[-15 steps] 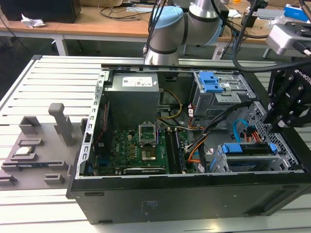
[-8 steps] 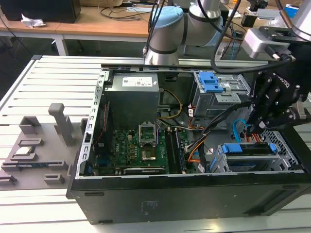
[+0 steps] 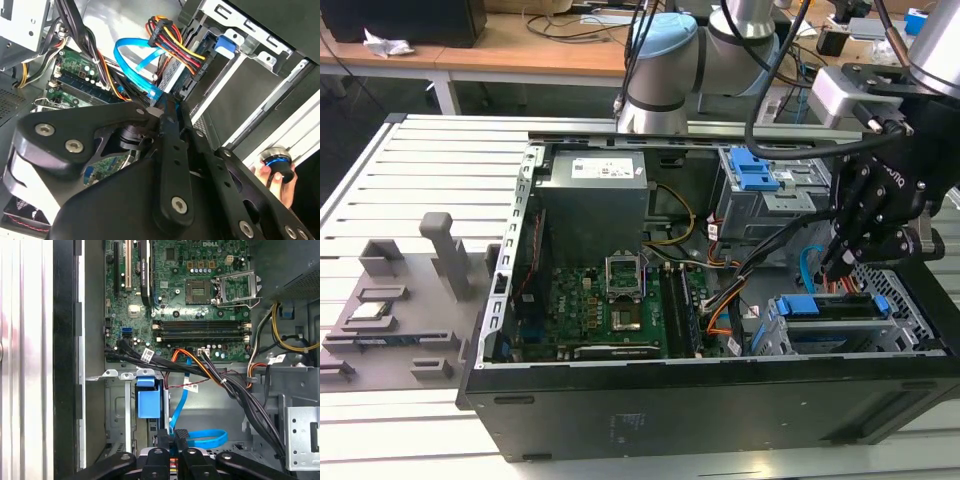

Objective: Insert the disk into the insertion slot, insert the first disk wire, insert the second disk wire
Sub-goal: 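Insert the second disk wire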

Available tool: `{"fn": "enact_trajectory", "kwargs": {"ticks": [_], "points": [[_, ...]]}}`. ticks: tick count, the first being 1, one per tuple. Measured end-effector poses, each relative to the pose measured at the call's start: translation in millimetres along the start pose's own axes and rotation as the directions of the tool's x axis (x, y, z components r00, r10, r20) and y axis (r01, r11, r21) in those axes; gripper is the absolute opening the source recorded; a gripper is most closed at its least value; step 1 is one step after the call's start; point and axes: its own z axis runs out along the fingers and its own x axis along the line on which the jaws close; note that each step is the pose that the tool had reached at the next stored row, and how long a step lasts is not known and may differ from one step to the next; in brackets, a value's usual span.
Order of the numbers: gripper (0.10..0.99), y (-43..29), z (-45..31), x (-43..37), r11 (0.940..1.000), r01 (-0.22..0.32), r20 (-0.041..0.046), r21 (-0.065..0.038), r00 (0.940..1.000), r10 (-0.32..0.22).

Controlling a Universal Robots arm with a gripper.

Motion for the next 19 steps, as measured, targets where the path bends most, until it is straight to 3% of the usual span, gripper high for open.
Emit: {"fn": "enact_trajectory", "kwargs": {"ticks": [4,9,19], "points": [[0.161,0.0,0.6,3.7,1.0000,0.000,-0.0038,0.000,1.0000,0.000],[0.161,-4.5,11.9,7.1,1.0000,0.000,-0.0050,0.000,1.0000,0.000],[0.161,-10.3,21.2,9.8,1.0000,0.000,-0.0063,0.000,1.0000,0.000]]}}
